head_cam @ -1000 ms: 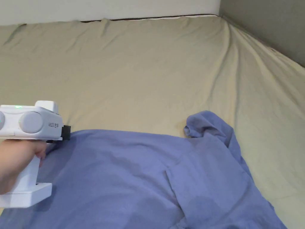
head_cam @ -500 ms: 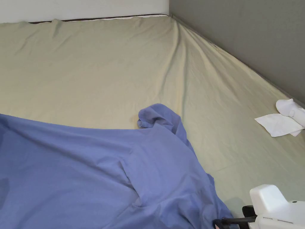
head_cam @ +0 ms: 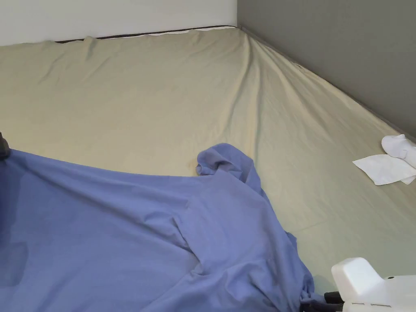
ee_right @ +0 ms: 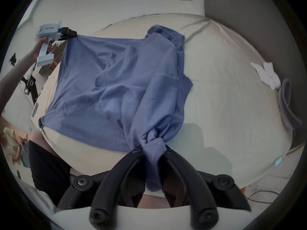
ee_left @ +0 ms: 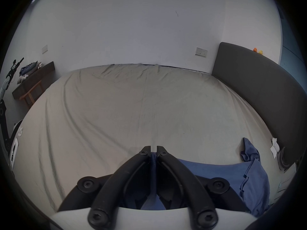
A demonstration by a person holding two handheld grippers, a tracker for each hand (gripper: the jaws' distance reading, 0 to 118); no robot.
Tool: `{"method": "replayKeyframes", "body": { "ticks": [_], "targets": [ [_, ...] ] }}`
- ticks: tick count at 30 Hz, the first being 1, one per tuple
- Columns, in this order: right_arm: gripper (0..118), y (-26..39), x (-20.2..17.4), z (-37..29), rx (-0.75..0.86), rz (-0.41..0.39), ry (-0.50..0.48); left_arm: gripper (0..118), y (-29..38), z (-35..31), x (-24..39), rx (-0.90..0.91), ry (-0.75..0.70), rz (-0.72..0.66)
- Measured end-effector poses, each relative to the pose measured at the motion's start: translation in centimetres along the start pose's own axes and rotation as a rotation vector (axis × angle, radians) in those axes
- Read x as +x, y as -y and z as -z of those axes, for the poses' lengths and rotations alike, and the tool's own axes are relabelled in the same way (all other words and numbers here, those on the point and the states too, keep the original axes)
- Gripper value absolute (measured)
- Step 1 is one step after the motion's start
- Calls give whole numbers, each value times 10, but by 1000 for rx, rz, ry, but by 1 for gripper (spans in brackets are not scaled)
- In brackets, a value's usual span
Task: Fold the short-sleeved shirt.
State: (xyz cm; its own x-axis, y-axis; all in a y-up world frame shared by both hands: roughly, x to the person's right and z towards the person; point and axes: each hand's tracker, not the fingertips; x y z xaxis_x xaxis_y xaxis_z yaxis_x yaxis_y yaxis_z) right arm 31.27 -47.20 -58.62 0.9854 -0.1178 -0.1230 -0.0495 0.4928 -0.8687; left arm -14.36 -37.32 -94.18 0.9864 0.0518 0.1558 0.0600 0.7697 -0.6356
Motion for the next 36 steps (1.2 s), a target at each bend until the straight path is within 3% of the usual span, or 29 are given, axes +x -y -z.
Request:
{"method": "replayKeyframes", "body": {
  "ticks": [3, 7, 14, 18, 21, 24, 31, 36],
  "targets": [
    [15, 0, -3, -12, 26, -15, 25, 3, -5, -11, -9, 28, -16, 1],
    [15, -11, -8, -44, 178, -79, 116, 2, -21, -49, -25, 85, -16, -28],
    [14, -48, -28, -129, 503, -234, 347, 2, -46, -179, -65, 311, -5, -89],
    [14, -79, -31, -185, 681, -267, 394, 2, -51, -264, -94, 433, 12, -157],
    [14, -108, -39, -229, 813, -339, 446, 2, -50, -325, -113, 521, 16, -195],
    [14, -134, -46, -267, 904, -337, 445, 2, -46, -366, -125, 595, -14, -193],
    [13, -188, -71, -312, 990, -384, 501, 2, -31, -420, -116, 629, -92, -154],
    [13, -222, -80, -312, 981, -410, 518, 2, -39, -414, -126, 629, -134, -151]
  ]
}}
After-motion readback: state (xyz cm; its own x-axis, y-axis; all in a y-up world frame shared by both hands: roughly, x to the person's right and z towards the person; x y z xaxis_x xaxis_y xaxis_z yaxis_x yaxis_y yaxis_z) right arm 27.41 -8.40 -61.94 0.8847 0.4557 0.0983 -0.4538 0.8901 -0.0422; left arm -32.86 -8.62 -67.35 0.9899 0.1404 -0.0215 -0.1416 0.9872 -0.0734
